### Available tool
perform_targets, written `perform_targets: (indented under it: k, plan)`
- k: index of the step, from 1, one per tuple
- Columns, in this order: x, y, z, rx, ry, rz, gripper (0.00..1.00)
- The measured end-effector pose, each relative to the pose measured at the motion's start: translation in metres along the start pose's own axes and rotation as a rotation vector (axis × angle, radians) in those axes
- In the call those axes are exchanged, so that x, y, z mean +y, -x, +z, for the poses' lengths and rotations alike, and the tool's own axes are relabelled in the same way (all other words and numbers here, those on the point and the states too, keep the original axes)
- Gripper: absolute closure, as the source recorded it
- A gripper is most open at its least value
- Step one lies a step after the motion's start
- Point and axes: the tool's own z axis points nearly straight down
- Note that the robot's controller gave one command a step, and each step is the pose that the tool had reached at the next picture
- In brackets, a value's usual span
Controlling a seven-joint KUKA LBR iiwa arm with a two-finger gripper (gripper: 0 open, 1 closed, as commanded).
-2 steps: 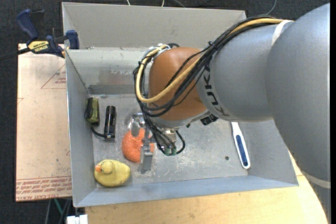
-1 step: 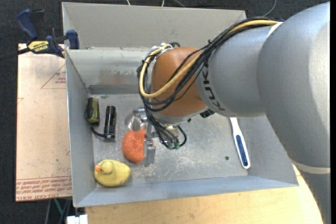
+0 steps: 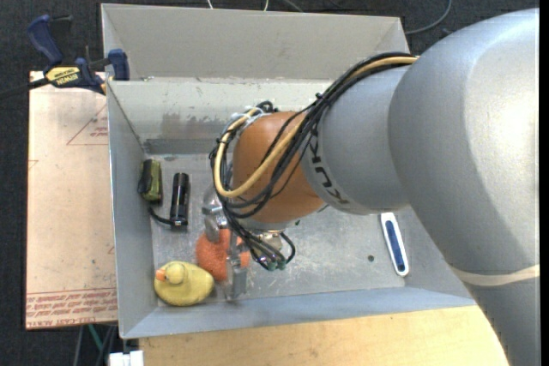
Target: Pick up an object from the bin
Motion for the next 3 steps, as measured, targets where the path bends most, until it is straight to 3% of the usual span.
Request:
perform_targets:
  k: [1,2,3]
  plan:
    - [-0.021,0.012,-0.006,-0.012,-0.002,0.103,0.0]
    - [-0.001,0.004,-0.005,-0.008,0.003,-0.019,1.0]
    - [-0.001,0.004,-0.005,-0.008,0.003,-0.019,1.0]
